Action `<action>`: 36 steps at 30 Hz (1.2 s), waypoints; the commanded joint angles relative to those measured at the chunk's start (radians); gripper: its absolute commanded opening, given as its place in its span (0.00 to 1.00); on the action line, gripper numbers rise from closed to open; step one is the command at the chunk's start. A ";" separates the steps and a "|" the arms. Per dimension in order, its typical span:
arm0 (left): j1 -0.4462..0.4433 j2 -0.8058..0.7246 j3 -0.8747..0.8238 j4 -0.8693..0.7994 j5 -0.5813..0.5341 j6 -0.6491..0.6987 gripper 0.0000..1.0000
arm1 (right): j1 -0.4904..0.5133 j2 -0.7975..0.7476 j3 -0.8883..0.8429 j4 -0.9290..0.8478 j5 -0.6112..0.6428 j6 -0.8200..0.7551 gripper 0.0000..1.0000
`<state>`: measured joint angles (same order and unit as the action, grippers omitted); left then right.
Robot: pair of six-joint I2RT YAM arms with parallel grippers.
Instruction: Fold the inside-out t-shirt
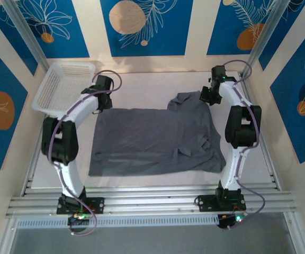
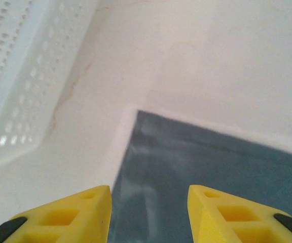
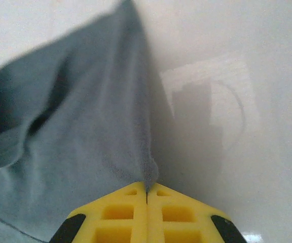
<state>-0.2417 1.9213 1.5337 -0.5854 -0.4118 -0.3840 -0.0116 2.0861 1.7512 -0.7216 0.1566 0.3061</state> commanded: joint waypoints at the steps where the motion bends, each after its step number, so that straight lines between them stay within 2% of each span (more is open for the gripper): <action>1: 0.043 0.119 0.104 -0.096 -0.091 0.038 0.43 | -0.009 -0.040 -0.042 0.040 -0.030 0.016 0.00; 5: 0.080 0.192 0.148 -0.074 0.022 0.063 0.43 | -0.007 -0.050 -0.056 0.053 -0.042 0.015 0.00; 9: 0.094 0.237 0.167 -0.016 0.172 0.098 0.51 | -0.007 -0.045 -0.052 0.056 -0.055 0.010 0.00; 19: 0.107 0.312 0.245 -0.091 0.180 0.060 0.52 | -0.008 -0.048 -0.044 0.048 -0.075 0.014 0.00; 25: 0.129 0.355 0.260 -0.117 0.275 0.023 0.52 | -0.008 -0.052 -0.028 0.038 -0.089 0.012 0.00; 29: 0.130 0.380 0.272 -0.136 0.291 0.011 0.40 | -0.010 -0.060 -0.026 0.033 -0.079 0.004 0.00; 33: 0.130 0.364 0.251 -0.118 0.287 0.008 0.16 | -0.021 -0.055 -0.030 0.041 -0.078 0.009 0.00; 36: 0.130 0.337 0.250 -0.124 0.266 0.020 0.08 | -0.038 -0.047 -0.045 0.055 -0.081 0.033 0.00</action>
<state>-0.1253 2.2677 1.7905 -0.6708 -0.1421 -0.3676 -0.0292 2.0460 1.7012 -0.6731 0.0963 0.3138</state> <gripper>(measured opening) 0.089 0.046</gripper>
